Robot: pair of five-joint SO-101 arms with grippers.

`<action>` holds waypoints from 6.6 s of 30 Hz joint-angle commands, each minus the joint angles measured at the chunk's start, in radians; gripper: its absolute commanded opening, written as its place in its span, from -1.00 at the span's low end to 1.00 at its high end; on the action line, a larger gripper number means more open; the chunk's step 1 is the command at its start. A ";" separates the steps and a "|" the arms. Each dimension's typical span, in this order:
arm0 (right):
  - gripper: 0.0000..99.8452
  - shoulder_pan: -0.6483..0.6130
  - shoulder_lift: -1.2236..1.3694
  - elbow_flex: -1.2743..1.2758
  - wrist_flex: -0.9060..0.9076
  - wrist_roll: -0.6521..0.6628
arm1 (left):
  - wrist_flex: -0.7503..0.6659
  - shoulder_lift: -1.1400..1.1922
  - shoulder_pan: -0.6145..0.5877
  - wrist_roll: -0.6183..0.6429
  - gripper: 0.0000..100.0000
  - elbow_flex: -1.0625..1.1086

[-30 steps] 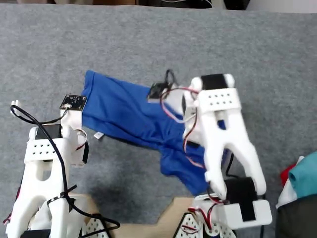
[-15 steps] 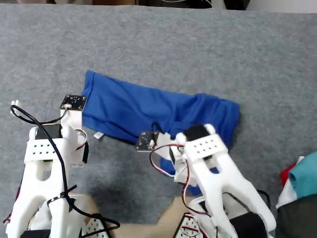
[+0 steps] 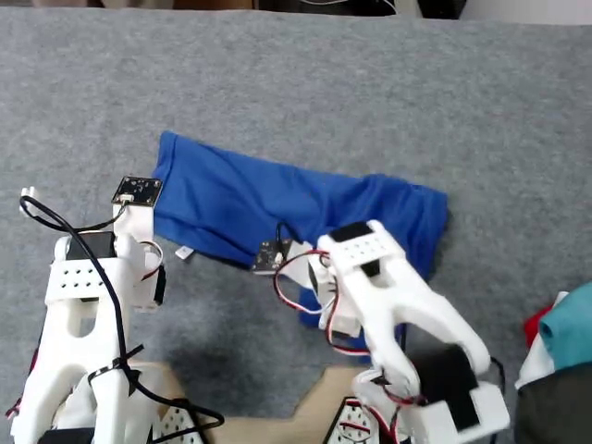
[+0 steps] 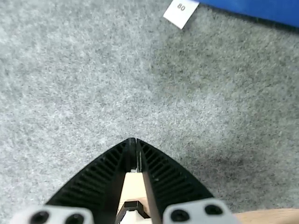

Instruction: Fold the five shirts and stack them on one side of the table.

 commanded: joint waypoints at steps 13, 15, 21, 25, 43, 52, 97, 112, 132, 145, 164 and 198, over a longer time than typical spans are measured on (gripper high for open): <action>-0.99 0.154 -0.002 -0.275 0.178 -0.003 | -0.003 -0.022 0.000 -0.005 -0.96 -0.005; -0.99 0.206 -0.004 -0.369 0.207 0.002 | -0.003 -0.022 0.002 -0.005 -0.96 -0.005; -0.99 0.271 -0.002 -0.524 0.221 0.095 | -0.002 -0.022 0.003 -0.005 -0.96 -0.005; -0.99 0.268 0.050 -0.607 0.219 0.109 | -0.002 -0.022 0.003 -0.005 -0.96 -0.003; -0.66 0.277 0.418 -1.058 0.333 0.133 | 0.002 -0.022 0.003 -0.005 -0.96 -0.002; -0.63 0.269 0.414 -1.121 0.460 0.135 | 0.002 -0.022 0.003 -0.005 -0.96 -0.002; -0.85 0.662 0.257 -0.972 0.546 -0.018 | 0.201 1.693 -0.068 0.031 -0.55 -1.973; -0.85 0.664 0.257 -0.977 0.546 -0.017 | 0.404 1.853 -0.057 -0.132 -0.96 -2.099; -0.86 0.814 0.263 -1.334 0.397 -0.247 | 0.404 1.362 0.258 -0.103 -0.96 -1.717; -0.86 0.926 0.263 -1.342 -0.049 -0.456 | 0.404 1.290 0.606 0.058 -0.96 -1.877; -0.86 1.118 0.321 -1.351 -0.213 -0.465 | 0.353 1.291 0.908 0.129 -0.96 -2.170; -0.86 1.213 0.332 -1.377 -0.229 -0.454 | 0.080 1.354 1.063 0.311 -0.56 -2.047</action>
